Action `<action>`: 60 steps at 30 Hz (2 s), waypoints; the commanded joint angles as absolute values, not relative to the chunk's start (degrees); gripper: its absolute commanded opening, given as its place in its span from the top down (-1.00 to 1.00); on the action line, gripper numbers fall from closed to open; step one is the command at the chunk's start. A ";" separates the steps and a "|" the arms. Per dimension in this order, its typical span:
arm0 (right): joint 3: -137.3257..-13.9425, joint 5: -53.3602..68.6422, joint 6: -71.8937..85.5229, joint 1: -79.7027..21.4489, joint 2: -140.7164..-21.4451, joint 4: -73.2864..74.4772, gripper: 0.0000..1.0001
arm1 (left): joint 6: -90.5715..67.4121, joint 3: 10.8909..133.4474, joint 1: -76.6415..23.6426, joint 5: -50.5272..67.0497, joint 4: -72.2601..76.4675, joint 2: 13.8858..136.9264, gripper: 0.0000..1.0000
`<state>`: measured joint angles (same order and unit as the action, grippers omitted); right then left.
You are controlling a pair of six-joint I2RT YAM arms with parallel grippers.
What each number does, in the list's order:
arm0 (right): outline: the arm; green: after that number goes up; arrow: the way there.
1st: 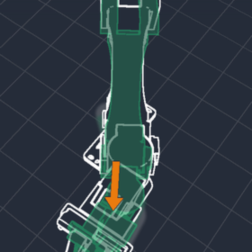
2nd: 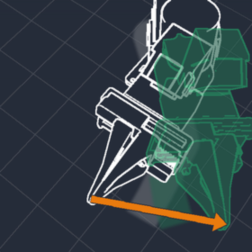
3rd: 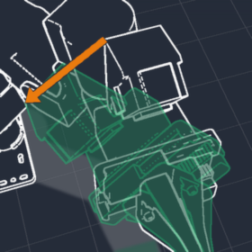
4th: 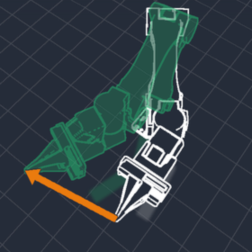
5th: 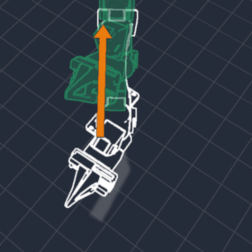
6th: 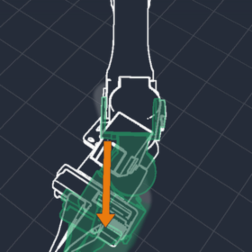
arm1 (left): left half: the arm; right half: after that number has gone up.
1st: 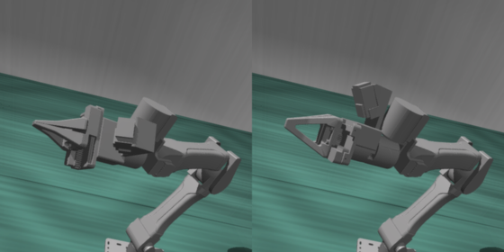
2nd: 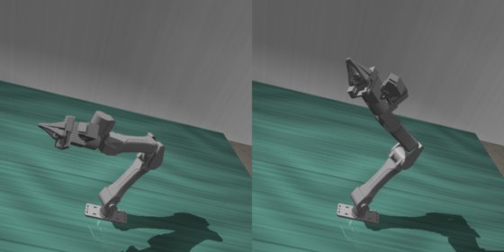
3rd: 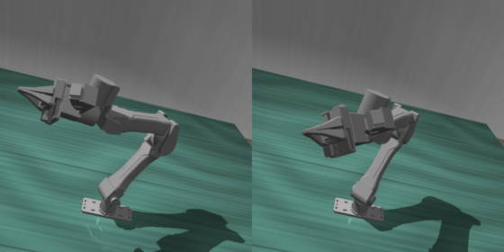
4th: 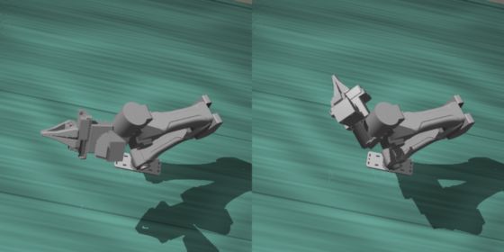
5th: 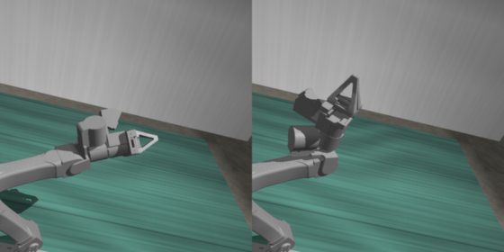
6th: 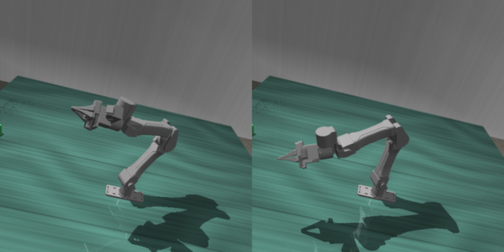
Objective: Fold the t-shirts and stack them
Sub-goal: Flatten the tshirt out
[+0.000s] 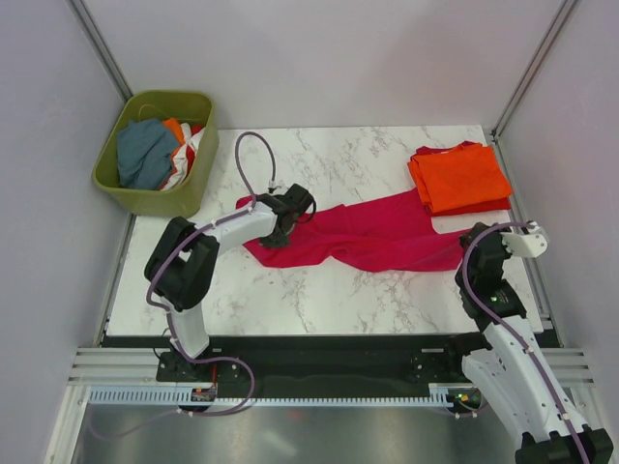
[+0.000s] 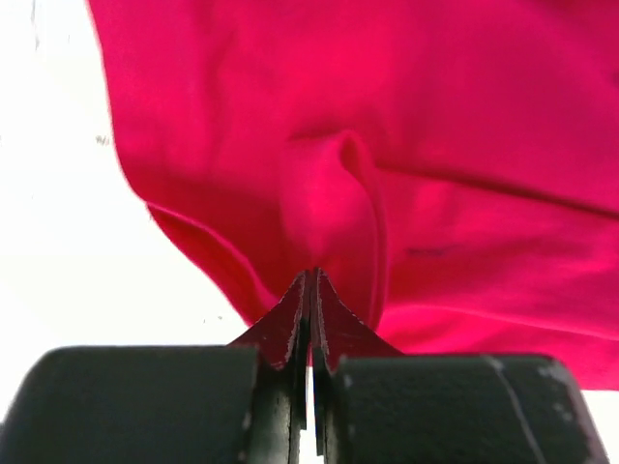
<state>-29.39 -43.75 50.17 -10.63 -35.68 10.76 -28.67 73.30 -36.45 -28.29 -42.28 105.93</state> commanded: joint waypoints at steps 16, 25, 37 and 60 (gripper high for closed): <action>-29.88 -46.06 51.33 -10.37 -33.40 11.08 1.00 | -43.86 32.78 -19.51 -13.89 -19.42 61.43 -0.26; -30.32 -44.39 51.07 -10.37 -35.51 10.55 1.00 | -37.45 45.08 -19.51 -14.06 -21.62 73.20 -0.29; -30.23 -43.86 50.45 -10.37 -36.65 9.49 1.00 | -35.25 61.24 -19.51 -18.72 -23.64 92.61 0.01; -29.71 -43.24 50.62 -10.37 -36.65 8.79 1.00 | -36.04 65.92 -19.60 -19.87 -25.67 102.83 0.48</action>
<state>-29.39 -43.35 50.81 -10.63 -36.60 10.74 -37.06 64.36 -19.46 -20.47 -26.13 101.84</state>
